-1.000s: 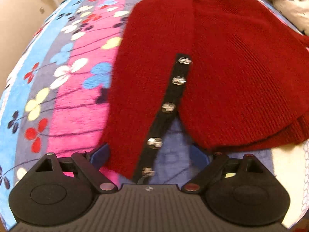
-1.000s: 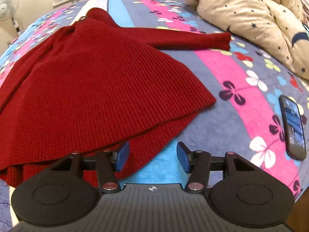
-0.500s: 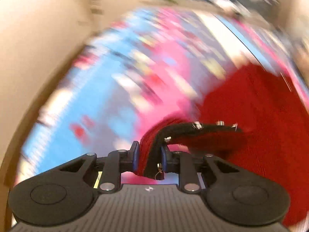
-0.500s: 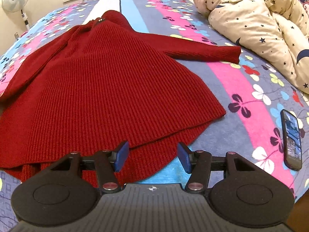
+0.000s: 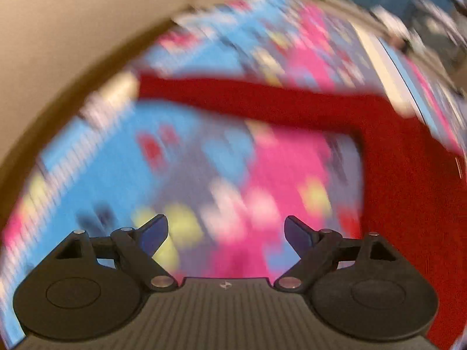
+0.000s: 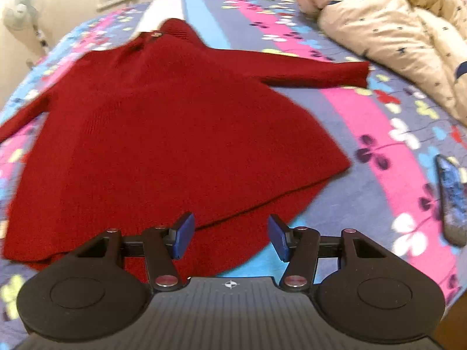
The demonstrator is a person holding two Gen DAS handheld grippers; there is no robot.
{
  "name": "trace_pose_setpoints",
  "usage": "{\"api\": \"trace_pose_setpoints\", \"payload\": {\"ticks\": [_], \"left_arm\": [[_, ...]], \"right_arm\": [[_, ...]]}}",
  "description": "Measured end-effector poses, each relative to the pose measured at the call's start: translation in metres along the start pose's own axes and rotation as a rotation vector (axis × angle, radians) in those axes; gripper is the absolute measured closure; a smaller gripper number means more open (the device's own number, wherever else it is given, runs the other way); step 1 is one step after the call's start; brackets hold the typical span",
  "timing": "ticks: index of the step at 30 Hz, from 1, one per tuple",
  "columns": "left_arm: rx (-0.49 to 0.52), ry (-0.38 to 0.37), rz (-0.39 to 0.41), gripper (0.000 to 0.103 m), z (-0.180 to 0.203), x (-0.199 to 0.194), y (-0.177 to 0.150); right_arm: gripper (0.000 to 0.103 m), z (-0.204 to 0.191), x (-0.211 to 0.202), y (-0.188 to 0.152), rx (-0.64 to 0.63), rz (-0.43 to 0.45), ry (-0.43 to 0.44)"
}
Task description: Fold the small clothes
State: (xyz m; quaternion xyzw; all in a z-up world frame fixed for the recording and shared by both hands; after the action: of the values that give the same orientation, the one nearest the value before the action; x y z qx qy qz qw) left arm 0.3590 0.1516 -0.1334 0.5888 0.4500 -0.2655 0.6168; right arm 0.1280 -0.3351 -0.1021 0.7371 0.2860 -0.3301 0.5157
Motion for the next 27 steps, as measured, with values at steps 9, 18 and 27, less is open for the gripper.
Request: {"api": "trace_pose_setpoints", "payload": {"ticks": [9, 18, 27], "left_arm": [[0.444, -0.18, 0.063, 0.013, 0.116, -0.052, -0.161], [0.551, -0.111, 0.17, 0.001, 0.187, -0.051, -0.195], [0.61, -0.156, 0.175, 0.0, 0.178, -0.048, -0.198]], "right_arm": [[0.043, 0.006, -0.021, -0.013, 0.031, 0.046, -0.015], [0.043, 0.021, -0.018, -0.04, 0.076, 0.032, 0.017], [0.042, 0.029, -0.004, -0.04, 0.108, 0.012, 0.036]]}}
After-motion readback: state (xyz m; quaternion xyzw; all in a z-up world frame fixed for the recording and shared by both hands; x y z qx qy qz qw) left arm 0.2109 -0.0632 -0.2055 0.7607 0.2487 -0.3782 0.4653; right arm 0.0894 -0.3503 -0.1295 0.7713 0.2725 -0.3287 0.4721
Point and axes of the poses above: each gripper's, at about its wrist camera, not at the fingertips, and x roughly the way its jaws point, z to its right, y to its top, the point moved 1 cm from there along x, roughly the way its jaws point, and after that the axes turned 13 degrees about y, right-handed, at the moved point
